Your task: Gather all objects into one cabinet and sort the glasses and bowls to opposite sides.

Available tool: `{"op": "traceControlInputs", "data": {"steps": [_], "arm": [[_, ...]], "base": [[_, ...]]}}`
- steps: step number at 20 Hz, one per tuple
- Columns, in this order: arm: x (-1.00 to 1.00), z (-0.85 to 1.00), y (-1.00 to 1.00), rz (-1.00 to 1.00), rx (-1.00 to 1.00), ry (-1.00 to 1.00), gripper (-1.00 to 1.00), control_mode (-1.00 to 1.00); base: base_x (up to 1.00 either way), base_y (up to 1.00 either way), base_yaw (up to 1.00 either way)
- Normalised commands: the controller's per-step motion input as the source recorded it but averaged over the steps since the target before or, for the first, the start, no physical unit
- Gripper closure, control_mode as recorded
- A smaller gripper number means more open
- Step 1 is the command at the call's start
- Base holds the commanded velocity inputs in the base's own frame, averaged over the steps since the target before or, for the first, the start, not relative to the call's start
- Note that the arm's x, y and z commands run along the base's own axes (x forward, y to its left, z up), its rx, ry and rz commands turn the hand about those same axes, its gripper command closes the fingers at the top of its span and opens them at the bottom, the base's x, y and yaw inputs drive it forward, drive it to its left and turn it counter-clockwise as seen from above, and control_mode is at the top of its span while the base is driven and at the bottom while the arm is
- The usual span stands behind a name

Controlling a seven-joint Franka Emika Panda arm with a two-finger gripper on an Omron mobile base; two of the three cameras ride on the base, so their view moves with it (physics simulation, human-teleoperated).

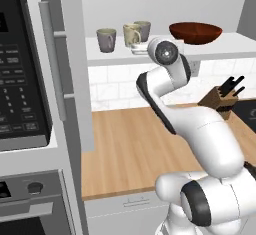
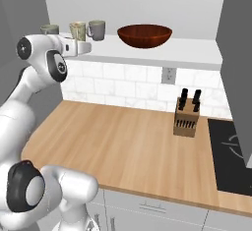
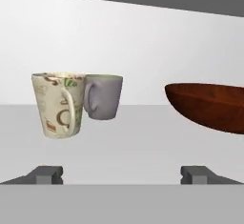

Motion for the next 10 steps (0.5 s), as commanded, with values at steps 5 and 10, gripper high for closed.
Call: {"op": "traceControlInputs", "data": {"steps": [5, 10], "arm": [[-0.99, 0.0, -0.39, -0.1, 0.0, 0.0, -1.0, -1.0], [-0.89, 0.03, -0.54, -0.01, -0.01, 0.03, -1.0, -1.0]], "base": [[0.0, 0.0, 0.0], [0.0, 0.0, 0.0]]}}
